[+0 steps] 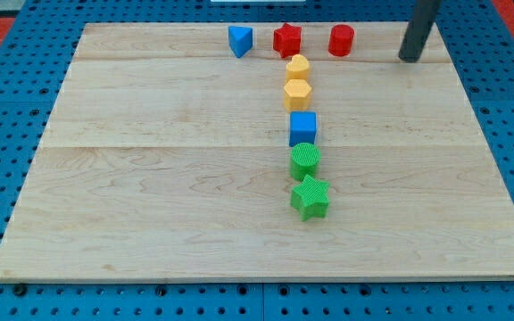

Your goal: Push the red star and red circle towards left

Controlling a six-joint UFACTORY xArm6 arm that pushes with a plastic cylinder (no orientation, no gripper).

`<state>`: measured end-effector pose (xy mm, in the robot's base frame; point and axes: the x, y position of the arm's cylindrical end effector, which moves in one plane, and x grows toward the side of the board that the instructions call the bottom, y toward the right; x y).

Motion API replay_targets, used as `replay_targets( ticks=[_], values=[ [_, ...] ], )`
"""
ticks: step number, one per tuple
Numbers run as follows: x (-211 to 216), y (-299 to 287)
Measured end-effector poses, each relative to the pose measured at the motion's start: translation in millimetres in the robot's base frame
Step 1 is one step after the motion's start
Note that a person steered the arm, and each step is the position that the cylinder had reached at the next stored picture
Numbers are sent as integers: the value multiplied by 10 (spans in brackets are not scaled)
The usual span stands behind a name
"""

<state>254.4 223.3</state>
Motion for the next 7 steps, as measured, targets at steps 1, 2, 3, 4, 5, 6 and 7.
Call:
replay_targets(
  ticks=[1,2,3,4,5,6,7],
  values=[
    [-276,-306],
    [-246,-953],
    [-244,-1424],
    [-264,-1582],
    [-264,-1829],
    [-337,-1717],
    [-84,-1126]
  ],
)
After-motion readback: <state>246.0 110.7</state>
